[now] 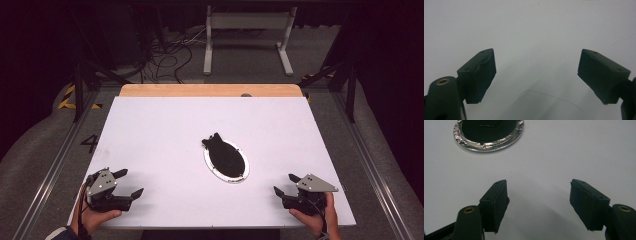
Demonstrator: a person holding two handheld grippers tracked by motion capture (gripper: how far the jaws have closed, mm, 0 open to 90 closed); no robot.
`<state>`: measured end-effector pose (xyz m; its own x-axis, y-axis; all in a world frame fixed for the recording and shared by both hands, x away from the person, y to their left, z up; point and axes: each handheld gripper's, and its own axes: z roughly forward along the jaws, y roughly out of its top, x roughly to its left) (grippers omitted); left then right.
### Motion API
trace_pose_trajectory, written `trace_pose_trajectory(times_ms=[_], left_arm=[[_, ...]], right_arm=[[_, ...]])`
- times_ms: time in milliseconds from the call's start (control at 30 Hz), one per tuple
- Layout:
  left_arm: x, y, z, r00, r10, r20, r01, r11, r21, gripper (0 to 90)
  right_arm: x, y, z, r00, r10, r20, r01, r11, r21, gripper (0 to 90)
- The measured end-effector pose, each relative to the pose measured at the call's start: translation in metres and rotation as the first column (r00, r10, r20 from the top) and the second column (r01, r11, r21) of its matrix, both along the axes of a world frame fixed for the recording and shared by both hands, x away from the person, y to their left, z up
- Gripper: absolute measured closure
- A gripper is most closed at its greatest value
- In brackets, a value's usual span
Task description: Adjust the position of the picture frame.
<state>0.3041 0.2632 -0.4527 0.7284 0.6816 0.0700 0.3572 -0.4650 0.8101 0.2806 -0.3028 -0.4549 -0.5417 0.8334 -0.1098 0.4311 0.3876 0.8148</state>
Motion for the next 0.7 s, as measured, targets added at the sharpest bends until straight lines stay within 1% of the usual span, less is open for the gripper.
trace_pose_trajectory(times_ms=[133, 167, 267, 333, 400, 433, 467, 500, 533, 567, 600, 667, 700], left_arm=[[0.002, -0.004, -0.003, 0.9999, -0.014, -0.007, 0.014, 0.9999, 0.006, 14.1], [0.002, -0.005, -0.004, 0.9998, -0.017, -0.009, 0.017, 0.9997, 0.017, 14.1], [0.003, -0.006, -0.005, 0.9999, -0.011, -0.013, 0.012, 0.9996, 0.026, 14.0], [0.004, -0.008, -0.005, 0.9997, -0.015, -0.016, 0.016, 0.9995, 0.029, 16.7], [0.005, -0.011, -0.004, 0.9996, -0.024, -0.017, 0.024, 0.9994, 0.023, 19.4], [0.007, -0.014, -0.004, 0.9997, -0.021, -0.014, 0.021, 0.9993, 0.03, 22.5], [0.008, -0.016, -0.003, 0.9998, -0.009, -0.016, 0.01, 0.9993, 0.035, 25.6], [0.011, -0.018, -0.002, 0.9996, -0.012, -0.026, 0.013, 0.9993, 0.035, 29.0], [0.013, -0.021, -0.002, 0.9994, -0.02, -0.03, 0.021, 0.999, 0.04, 35.0], [0.016, -0.023, -0.001, 0.9992, -0.027, -0.031, 0.029, 0.9986, 0.044, 38.0], [0.019, -0.025, -0.001, 0.9989, -0.034, -0.031, 0.036, 0.9978, 0.055, 41.2], [0.024, -0.029, 0.001, 0.9987, -0.04, -0.032, 0.042, 0.9974, 0.059, 48.6], [0.028, -0.032, 0.002, 0.9985, -0.041, -0.036, 0.043, 0.9974, 0.058, 50.9]], right_arm=[[0.001, -0.001, 0.001, 1.0, -0.007, 0.003, 0.007, 1.0, 0.006, 30.2], [0.001, -0.001, 0.001, 1.0, -0.008, 0.004, 0.008, 0.9999, 0.007, 30.2], [0.003, -0.001, 0.001, 0.9999, -0.01, 0.007, 0.01, 0.9999, 0.009, 30.2], [0.005, 0.0, 0.002, 0.9999, -0.013, 0.006, 0.013, 0.9999, 0.007, 31.1], [0.008, 0.001, 0.003, 0.9999, -0.015, 0.008, 0.015, 0.9998, 0.013, 34.7], [0.01, 0.001, 0.004, 0.9999, -0.013, 0.007, 0.013, 0.9997, 0.019, 35.9], [0.013, 0.002, 0.004, 0.9999, -0.015, 0.0, 0.015, 0.9996, 0.023, 38.5], [0.017, 0.002, 0.003, 0.9998, -0.018, -0.01, 0.018, 0.9996, 0.023, 42.7], [0.02, 0.002, 0.003, 0.9997, -0.017, -0.017, 0.018, 0.9993, 0.033, 47.5], [0.024, 0.002, 0.002, 0.9996, -0.012, -0.026, 0.013, 0.9988, 0.047, 52.4], [0.027, 0.003, 0.002, 0.9993, -0.009, -0.036, 0.011, 0.9985, 0.055, 55.6], [0.034, 0.005, 0.002, 0.9988, -0.012, -0.048, 0.014, 0.9984, 0.055, 61.8], [0.037, 0.006, 0.002, 0.9987, -0.004, -0.052, 0.007, 0.9982, 0.06, 65.2]])
